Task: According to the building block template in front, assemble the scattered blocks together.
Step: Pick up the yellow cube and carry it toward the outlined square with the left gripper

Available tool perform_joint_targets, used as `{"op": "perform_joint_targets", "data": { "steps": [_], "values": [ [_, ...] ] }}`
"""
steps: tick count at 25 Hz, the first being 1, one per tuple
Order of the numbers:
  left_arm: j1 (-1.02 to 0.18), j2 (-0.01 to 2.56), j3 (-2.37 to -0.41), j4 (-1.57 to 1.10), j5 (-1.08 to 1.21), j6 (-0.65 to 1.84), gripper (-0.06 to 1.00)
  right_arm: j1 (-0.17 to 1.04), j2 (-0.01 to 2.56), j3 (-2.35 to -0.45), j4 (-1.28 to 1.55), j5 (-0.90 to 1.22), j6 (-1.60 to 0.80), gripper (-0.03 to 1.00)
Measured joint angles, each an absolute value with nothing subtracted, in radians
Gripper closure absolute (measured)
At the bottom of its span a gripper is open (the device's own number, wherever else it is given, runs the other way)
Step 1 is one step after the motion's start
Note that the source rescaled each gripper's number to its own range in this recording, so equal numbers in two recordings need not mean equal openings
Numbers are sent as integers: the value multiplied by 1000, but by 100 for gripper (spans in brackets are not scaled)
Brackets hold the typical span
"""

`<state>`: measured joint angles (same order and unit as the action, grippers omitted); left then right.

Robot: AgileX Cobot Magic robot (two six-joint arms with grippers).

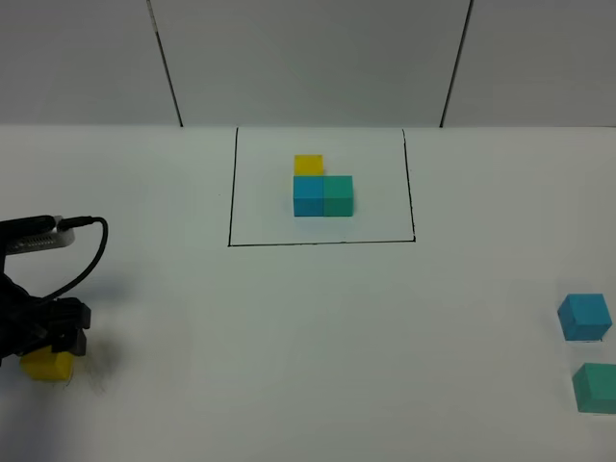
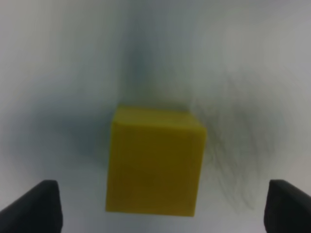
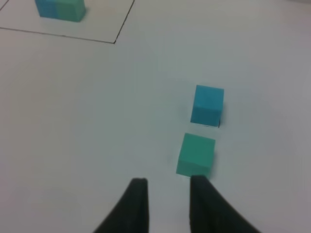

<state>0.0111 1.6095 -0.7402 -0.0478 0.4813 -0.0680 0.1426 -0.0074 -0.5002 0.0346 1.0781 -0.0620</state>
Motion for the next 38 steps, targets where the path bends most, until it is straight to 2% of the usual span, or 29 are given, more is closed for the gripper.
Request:
{"op": "perform_joint_targets", "data": {
  "steps": [11, 19, 21, 22, 23, 25, 26, 33, 38],
  "values": [
    [11, 1671, -735, -23, 423, -68, 17, 143, -7, -500, 35, 1078, -62, 97],
    [11, 1718, -735, -20, 394, -68, 23, 143, -7, -500, 35, 1078, -62, 97],
    [11, 1718, -735, -20, 383, -68, 30, 143, -7, -500, 35, 1078, -62, 97],
    [11, 1718, -735, -20, 377, -68, 37, 143, -7, -500, 35, 1078, -62, 97],
    [11, 1718, -735, -20, 373, -68, 47, 143, -7, -500, 35, 1078, -62, 97],
    [11, 1718, -735, -8, 369, -68, 74, 143, -7, -500, 35, 1078, -62, 97],
    [11, 1718, -735, 0, 366, -68, 93, 143, -7, -500, 35, 1078, -62, 97],
    [-22, 1719, -818, 53, 442, 24, 94, 143, -7, -500, 35, 1078, -62, 97],
    [-220, 1720, -1022, -27, 519, 399, 94, 143, -7, -500, 35, 1078, -62, 97]
  ]
}}
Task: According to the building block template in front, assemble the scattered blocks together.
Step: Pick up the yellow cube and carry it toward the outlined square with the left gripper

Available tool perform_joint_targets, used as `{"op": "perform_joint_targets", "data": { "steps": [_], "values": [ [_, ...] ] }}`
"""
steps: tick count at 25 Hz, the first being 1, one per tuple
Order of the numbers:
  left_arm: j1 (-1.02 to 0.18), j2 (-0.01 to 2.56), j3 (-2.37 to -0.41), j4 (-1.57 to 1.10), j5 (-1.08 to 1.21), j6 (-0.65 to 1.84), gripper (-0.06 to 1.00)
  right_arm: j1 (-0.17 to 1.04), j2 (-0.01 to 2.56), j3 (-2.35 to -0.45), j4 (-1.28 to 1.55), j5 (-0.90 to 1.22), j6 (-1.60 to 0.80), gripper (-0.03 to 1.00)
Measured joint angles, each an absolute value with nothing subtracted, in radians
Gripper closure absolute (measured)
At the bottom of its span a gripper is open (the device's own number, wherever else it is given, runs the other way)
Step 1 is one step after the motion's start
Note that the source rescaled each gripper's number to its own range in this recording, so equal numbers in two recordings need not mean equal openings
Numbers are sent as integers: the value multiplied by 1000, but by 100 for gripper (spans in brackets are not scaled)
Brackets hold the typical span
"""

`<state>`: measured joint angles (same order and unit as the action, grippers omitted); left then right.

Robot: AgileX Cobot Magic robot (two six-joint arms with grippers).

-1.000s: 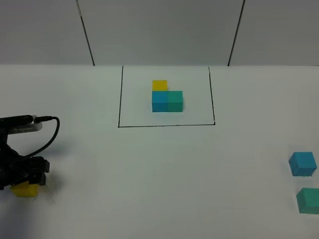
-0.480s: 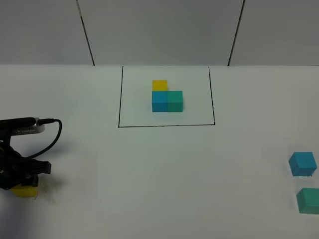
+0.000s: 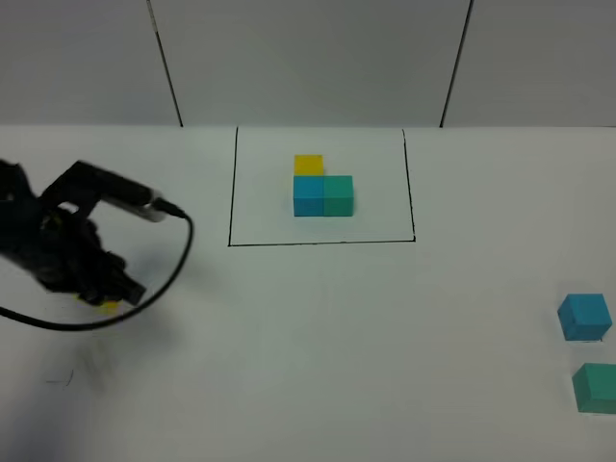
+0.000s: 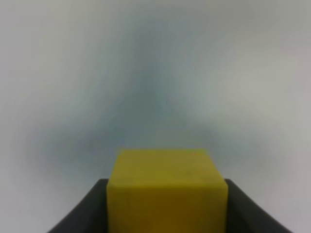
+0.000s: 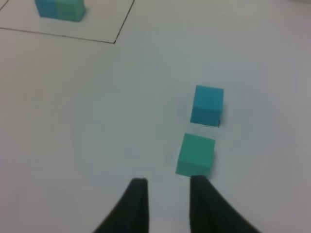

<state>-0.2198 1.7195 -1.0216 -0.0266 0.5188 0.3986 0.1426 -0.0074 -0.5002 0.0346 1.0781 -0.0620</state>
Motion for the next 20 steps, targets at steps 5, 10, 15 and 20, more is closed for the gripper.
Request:
{"op": "perform_joint_targets", "data": {
  "steps": [5, 10, 15, 20],
  "values": [
    [-434, 1789, -1270, -76, 640, 705, 94, 143, -7, -500, 35, 1078, -62, 97],
    [-561, 1949, -1506, 23, 797, 758, 94, 143, -7, -500, 35, 1078, -62, 97],
    [-602, 2081, -1596, 71, 843, 786, 94, 143, -7, -500, 35, 1078, -62, 97],
    [-606, 2154, -1600, -34, 801, 916, 94, 143, -7, -500, 35, 1078, -62, 97]
  ]
}}
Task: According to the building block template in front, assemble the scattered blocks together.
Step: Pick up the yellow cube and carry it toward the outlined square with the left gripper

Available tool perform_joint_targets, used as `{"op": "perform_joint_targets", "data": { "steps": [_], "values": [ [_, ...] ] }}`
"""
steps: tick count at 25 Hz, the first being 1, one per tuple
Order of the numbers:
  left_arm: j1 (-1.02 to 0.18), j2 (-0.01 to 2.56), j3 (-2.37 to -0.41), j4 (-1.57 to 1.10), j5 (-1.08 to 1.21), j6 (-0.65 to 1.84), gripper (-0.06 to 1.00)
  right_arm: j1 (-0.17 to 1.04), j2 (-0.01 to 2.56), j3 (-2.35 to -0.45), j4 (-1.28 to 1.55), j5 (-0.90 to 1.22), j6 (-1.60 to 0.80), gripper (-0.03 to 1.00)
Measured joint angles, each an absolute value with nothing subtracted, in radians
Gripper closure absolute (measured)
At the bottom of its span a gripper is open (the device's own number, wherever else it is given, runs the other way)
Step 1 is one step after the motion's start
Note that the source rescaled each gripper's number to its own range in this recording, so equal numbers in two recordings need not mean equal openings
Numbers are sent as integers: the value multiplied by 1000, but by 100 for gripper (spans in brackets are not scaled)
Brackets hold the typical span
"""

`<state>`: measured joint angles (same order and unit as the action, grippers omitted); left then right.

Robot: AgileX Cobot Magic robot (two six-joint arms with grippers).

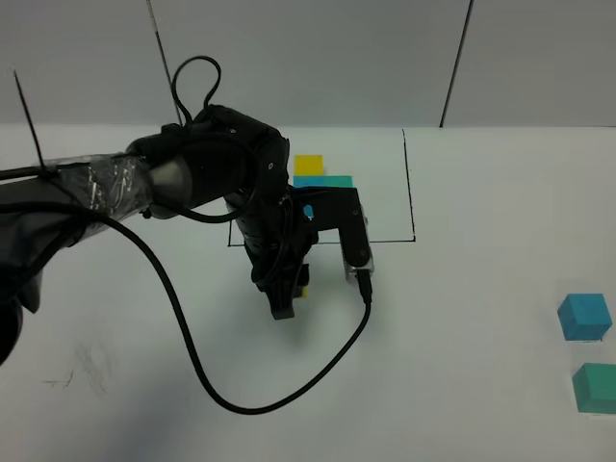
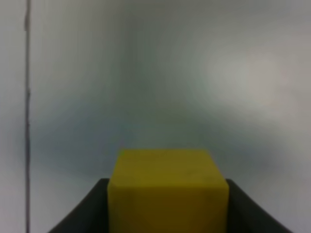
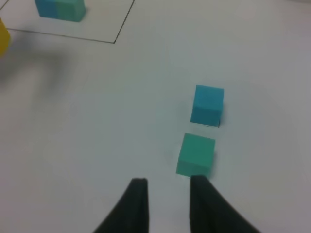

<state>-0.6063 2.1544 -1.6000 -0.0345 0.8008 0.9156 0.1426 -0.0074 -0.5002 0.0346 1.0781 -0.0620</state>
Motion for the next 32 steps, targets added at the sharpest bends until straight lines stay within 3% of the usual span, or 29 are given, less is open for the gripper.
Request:
{"op": "perform_joint_targets", "data": {
  "steps": [11, 32],
  "values": [
    [-608, 2206, -1601, -140, 710, 1111, 94, 143, -7, -500, 35, 1078, -62, 97],
    [-608, 2248, -1613, -146, 698, 1130, 94, 143, -7, -500, 35, 1077, -62, 97]
  ]
}}
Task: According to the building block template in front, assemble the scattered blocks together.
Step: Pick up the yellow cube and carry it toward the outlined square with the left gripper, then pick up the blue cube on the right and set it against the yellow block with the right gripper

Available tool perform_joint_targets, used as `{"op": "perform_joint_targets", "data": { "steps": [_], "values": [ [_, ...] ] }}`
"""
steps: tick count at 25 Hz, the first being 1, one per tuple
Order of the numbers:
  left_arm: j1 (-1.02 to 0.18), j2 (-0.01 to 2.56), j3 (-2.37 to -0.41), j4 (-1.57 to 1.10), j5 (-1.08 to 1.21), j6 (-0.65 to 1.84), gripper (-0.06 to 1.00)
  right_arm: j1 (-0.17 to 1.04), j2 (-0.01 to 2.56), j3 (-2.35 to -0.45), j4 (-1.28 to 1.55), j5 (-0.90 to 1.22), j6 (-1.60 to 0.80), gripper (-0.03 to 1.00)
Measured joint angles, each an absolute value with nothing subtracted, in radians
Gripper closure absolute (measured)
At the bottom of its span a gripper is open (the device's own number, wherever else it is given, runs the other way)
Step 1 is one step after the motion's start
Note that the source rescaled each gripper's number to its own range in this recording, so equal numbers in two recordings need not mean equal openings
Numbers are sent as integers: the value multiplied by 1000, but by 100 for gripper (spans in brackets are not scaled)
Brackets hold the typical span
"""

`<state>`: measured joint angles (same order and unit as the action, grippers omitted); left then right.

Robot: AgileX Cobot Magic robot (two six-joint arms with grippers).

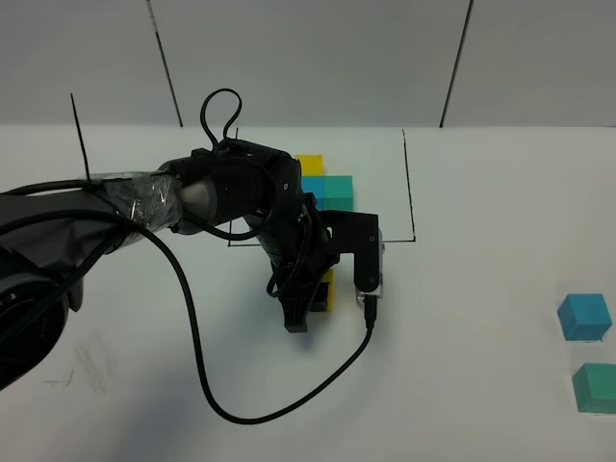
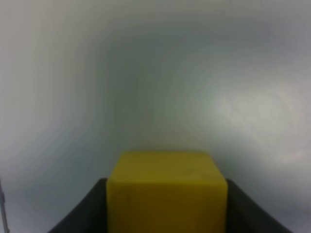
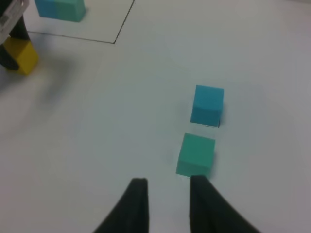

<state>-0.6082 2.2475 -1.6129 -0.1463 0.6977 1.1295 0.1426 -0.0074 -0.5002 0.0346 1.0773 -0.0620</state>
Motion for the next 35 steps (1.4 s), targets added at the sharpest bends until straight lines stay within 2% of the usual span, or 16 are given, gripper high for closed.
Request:
{"op": "perform_joint_targets", "data": {
  "steps": [2, 3, 4, 9, 12, 17, 22, 27, 35],
  "values": [
    [-608, 2251, -1624, -146, 711, 1130, 92, 143, -7, -500, 35, 1077, -62, 97],
    [-608, 2253, -1635, -146, 721, 1126, 87, 143, -7, -500, 35, 1077, -62, 97],
    [-608, 2258, -1646, -145, 736, 1117, 78, 143, -7, -500, 35, 1077, -62, 97],
    [-608, 2249, -1765, -142, 806, 1014, 16, 143, -7, -500, 35, 1077, -62, 97],
    [-608, 2198, -1829, -112, 855, 882, -3, 143, -7, -500, 35, 1077, -62, 97],
    [-582, 2049, -1857, 130, 938, 548, -5, 143, -7, -500, 35, 1077, -62, 97],
    [-450, 1902, -1857, 264, 1120, 386, -4, 143, -7, -500, 35, 1077, -62, 97],
    [-294, 1706, -1857, 169, 1193, 331, -2, 143, -7, -500, 35, 1077, -62, 97],
    [-210, 1343, -1847, 206, 1194, 305, 2, 143, -7, -500, 35, 1077, -62, 97]
  ]
}}
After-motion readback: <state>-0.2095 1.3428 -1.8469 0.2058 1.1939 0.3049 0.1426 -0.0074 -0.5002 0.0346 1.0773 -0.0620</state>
